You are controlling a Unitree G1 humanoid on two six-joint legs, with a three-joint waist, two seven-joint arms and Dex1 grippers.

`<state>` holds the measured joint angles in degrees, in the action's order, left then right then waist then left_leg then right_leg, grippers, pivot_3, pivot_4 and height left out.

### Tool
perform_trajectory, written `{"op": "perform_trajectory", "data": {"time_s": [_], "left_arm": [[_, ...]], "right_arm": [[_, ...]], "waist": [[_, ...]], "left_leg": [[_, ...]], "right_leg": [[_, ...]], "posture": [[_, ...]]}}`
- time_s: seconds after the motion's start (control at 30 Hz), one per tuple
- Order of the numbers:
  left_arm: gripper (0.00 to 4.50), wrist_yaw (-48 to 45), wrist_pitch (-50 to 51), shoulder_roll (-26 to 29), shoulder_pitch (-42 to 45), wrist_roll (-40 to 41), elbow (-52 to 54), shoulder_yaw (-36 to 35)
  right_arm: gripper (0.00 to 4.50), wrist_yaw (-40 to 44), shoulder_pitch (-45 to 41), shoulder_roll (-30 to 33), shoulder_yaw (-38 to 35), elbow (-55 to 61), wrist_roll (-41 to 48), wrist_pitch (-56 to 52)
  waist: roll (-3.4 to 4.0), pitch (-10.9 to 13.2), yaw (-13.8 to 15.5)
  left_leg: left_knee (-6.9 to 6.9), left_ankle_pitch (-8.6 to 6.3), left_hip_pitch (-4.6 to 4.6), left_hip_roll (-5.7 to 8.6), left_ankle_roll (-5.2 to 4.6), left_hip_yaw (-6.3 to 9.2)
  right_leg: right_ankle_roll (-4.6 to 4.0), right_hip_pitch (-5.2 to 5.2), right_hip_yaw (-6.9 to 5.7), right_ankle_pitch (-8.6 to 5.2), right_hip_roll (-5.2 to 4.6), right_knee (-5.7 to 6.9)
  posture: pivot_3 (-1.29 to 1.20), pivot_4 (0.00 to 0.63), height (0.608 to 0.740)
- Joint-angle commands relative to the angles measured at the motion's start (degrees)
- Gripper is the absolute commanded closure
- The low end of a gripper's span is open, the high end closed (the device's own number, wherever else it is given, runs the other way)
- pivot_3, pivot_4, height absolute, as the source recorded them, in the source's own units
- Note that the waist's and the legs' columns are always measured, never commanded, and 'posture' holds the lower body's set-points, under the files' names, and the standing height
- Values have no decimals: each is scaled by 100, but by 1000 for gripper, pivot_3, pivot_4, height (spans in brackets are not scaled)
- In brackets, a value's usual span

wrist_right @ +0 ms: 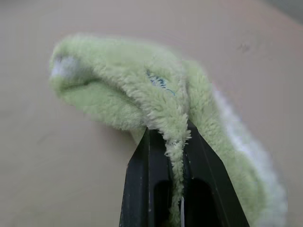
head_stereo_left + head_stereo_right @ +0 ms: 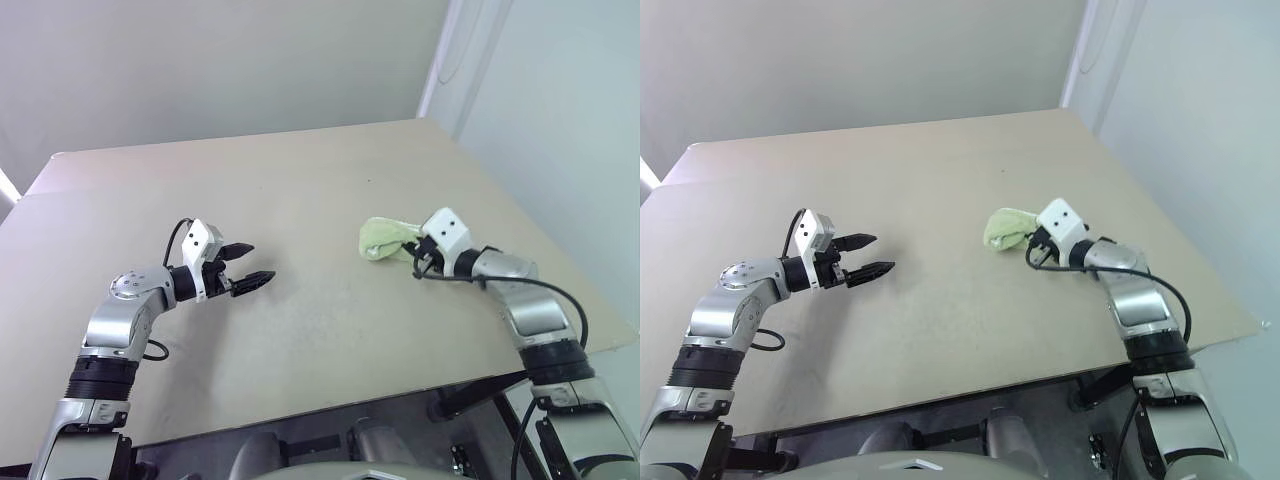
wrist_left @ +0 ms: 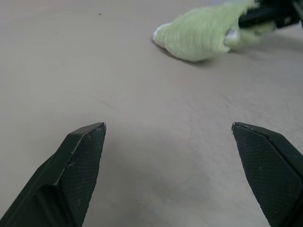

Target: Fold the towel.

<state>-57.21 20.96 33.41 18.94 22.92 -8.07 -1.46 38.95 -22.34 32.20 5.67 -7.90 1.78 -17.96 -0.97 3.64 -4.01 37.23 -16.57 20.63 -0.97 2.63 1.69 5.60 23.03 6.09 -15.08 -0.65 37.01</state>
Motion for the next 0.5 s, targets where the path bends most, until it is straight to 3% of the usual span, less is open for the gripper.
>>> {"op": "perform_trajectory", "data": {"time_s": [0.03, 0.2, 0.3, 0.5], "left_arm": [[0, 17, -8, 28, 166, -6, 81, -67], [0, 15, -19, 42, 202, -34, 43, -53], [0, 14, -31, 47, 224, -41, 14, -50], [0, -15, -73, 60, 237, -78, -23, -51]], "right_arm": [[4468, -93, 60, -10, 23, 96, -136, 244], [4468, 320, 352, 175, 93, 338, -31, 254], [3650, 485, 430, 194, -12, 529, 118, 153], [1485, 908, 533, 306, -166, 1023, 546, -219]], "waist": [[0, 0, -1], [-1, 0, 2], [-1, 0, 5], [-2, 1, 5]], "left_leg": [[1, 0, -2, 0, 0, 0], [1, 0, -13, 0, 0, 1], [0, 0, -13, 0, 0, 1], [0, 0, -16, 0, 0, 3]], "right_leg": [[-2, -1, 0, -1, 0, 0], [-13, -13, 0, -8, 1, 0], [-9, -14, 0, -7, 1, -1], [-8, -16, -1, -8, 2, 0]], "posture": [[0, 0, 740], [0, 0, 740], [0, 0, 740], [0, 0, 740]]}}
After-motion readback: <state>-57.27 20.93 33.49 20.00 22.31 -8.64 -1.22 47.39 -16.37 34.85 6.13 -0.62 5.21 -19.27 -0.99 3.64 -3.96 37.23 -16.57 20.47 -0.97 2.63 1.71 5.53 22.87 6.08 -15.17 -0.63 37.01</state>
